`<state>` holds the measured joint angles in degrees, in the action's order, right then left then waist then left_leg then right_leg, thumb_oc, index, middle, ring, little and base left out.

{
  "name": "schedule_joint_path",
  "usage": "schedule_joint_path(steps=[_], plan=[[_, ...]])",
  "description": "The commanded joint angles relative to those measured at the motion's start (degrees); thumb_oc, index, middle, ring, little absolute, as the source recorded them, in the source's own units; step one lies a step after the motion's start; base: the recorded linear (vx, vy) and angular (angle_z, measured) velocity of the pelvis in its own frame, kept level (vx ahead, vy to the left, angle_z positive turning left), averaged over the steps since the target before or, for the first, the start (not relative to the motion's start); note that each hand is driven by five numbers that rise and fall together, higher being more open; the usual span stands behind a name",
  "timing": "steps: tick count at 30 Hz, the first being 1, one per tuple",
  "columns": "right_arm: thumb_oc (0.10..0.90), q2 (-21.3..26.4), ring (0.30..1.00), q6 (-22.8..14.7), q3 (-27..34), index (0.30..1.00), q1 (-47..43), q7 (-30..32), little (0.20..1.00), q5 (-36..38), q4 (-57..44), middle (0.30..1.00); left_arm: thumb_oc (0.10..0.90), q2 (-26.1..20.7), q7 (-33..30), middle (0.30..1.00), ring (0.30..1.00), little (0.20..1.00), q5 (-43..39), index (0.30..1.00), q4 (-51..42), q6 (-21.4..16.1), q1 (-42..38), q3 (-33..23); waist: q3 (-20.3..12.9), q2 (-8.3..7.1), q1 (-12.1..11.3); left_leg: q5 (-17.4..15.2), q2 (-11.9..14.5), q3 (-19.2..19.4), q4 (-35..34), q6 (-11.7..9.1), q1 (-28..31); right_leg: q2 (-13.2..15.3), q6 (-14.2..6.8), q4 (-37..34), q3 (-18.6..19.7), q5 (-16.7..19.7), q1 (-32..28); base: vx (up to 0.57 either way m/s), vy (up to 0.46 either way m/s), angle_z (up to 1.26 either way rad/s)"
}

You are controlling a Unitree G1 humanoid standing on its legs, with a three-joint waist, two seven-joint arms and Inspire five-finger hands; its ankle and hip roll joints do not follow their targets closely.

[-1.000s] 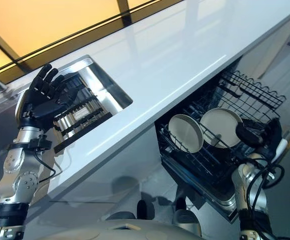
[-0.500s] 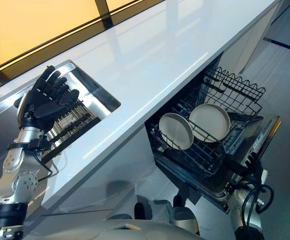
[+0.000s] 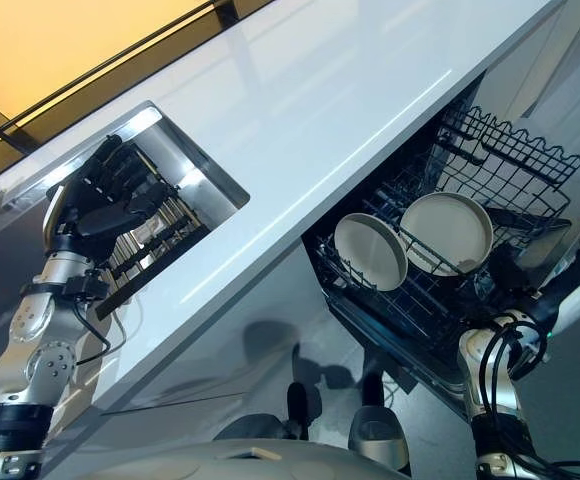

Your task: Pick up plates and place into dishwasher.

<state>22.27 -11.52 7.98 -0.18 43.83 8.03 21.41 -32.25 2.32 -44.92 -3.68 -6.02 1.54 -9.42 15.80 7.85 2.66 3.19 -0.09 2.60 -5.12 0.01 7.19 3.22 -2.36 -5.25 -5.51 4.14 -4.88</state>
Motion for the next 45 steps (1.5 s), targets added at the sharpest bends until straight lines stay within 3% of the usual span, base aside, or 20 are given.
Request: schedule_joint_path(steps=[1, 8, 18, 19, 20, 25, 30, 35, 43, 45], plan=[[0.8, 2.66, 0.9, -0.79, 0.15, 0.9, -1.66, -2.51, 0.9, 2.23, -0.95, 0.9, 0.8, -3.51, 0.97, 0.9, 0.9, 0.9, -0.53, 0.9, -3.92, -5.93, -5.58, -4.77, -0.54, -1.92, -0.79, -2.64, -4.55, -0.69, 0.12, 2.32, -1.21, -2.62, -0.48, 4.95, -1.69, -4.65, 1.12, 0.0, 0.0, 0.0], [0.8, 0.95, 0.9, -0.45, -1.92, 0.9, -1.05, -3.68, 0.9, 3.69, 1.54, 0.9, 0.8, -3.59, 0.68, 0.9, 0.9, 0.9, 0.78, 0.9, -3.39, -4.48, -7.14, -3.67, -0.51, -2.32, -0.89, -2.59, -4.57, -0.94, 0.12, 2.5, -0.63, -2.72, -0.45, 5.45, -1.92, -4.78, 0.7, 0.01, 0.001, 0.02], [0.8, -1.39, 0.9, -0.93, -1.79, 0.9, 0.29, -12.69, 0.9, 15.94, 4.4, 0.9, 0.8, -4.25, 1.18, 0.9, 0.9, 0.9, 0.43, 0.9, -3.43, -2.88, -7.28, -4.52, -0.46, -2.81, -1.1, -2.41, -4.53, -0.98, 0.12, 2.47, -0.41, -2.67, -0.69, 5.43, -1.99, -4.5, 0.43, 0.0, -0.001, 0.01], [0.8, -1.87, 0.9, -0.63, -2.68, 0.9, 0.44, -19.64, 0.9, 19.75, 4.3, 0.9, 0.8, -4.09, 1.38, 0.9, 0.9, 0.9, 0.69, 0.9, -3.4, -2.81, -7.16, -4.43, -0.44, -2.88, -1.25, -2.33, -4.57, -1.15, 0.14, 2.44, -0.41, -2.63, -0.73, 5.31, -2.13, -4.41, 0.33, 0.0, 0.0, 0.0], [0.8, -2.01, 0.9, -0.08, -2.94, 0.9, 0.5, -22.18, 0.9, 20.98, 4.3, 0.9, 0.8, -4.06, 1.42, 0.9, 0.9, 0.9, 0.8, 0.9, -3.42, -2.74, -7.12, -4.44, -0.44, -2.91, -1.27, -2.32, -4.58, -1.17, 0.15, 2.43, -0.4, -2.61, -0.74, 5.31, -2.18, -4.4, 0.31, 0.0, 0.0, 0.0], [0.8, -2.05, 0.9, 4.12, -4.95, 0.9, -0.52, -53.82, 0.9, 39.2, 6.16, 0.9, 0.8, -3.95, 2.82, 0.9, 0.9, 0.9, 1.91, 0.9, -2.27, -2.78, -7.79, -4.18, 0.25, -3.53, -2.17, -1.92, -4.48, -1.52, 0.23, 2.06, -0.5, -2.28, -0.81, 4.85, -3.44, -4.02, -0.07, 0.03, -0.027, 0.01], [0.8, 1.57, 0.9, 4.92, -6.02, 0.9, -5.16, -64.56, 0.9, 46.91, 8.79, 0.9, 0.8, -6.01, 2.79, 0.9, 0.9, 0.9, 2.02, 0.9, -0.11, -4.03, -10.87, -3.0, 1.9, -3.34, -3.14, -1.65, -4.3, -1.63, 0.5, 1.66, -1.68, -1.91, -1.08, 4.53, -4.15, -3.7, 0.67, 0.01, -0.009, 0.01], [0.8, 5.73, 0.9, 3.21, -8.1, 0.9, -13.06, -68.05, 0.9, 49.94, 5.82, 0.9, 0.8, -9.38, 0.51, 0.9, 0.9, 0.9, 0.31, 0.9, -0.05, -5.69, -14.23, -1.59, 4.34, -2.63, -4.56, -1.54, -4.4, -1.91, 1.18, 1.58, -3.44, -1.35, -1.0, 4.21, -4.97, -3.27, 1.87, -0.02, 0.007, 0.04], [0.8, 7.34, 0.9, 2.52, -14.93, 0.9, -35.66, -62.42, 0.9, 55.12, 0.59, 0.9, 0.8, -13.67, -3.31, 0.9, 0.9, 0.9, -1.49, 0.9, 3.49, -8.96, -24.7, 2.21, 7.79, -2.15, -6.65, -2.02, -4.94, -2.48, 3.97, 1.79, -7.89, -0.75, -0.26, 4.8, -5.78, -3.29, 4.93, -0.03, 0.031, -0.03], [0.8, 6.86, 0.9, -0.05, -16.46, 0.9, -41.71, -59.63, 0.9, 55.52, 1.04, 0.9, 0.8, -14.28, -3.49, 0.9, 0.9, 0.9, -2.1, 0.9, 5.11, -9.78, -27.65, 4.0, 8.36, -1.95, -7.34, -2.17, -5.15, -2.81, 4.88, 1.91, -9.01, -0.57, -0.07, 5.23, -6.0, -3.38, 5.76, -0.03, 0.03, 0.08]])
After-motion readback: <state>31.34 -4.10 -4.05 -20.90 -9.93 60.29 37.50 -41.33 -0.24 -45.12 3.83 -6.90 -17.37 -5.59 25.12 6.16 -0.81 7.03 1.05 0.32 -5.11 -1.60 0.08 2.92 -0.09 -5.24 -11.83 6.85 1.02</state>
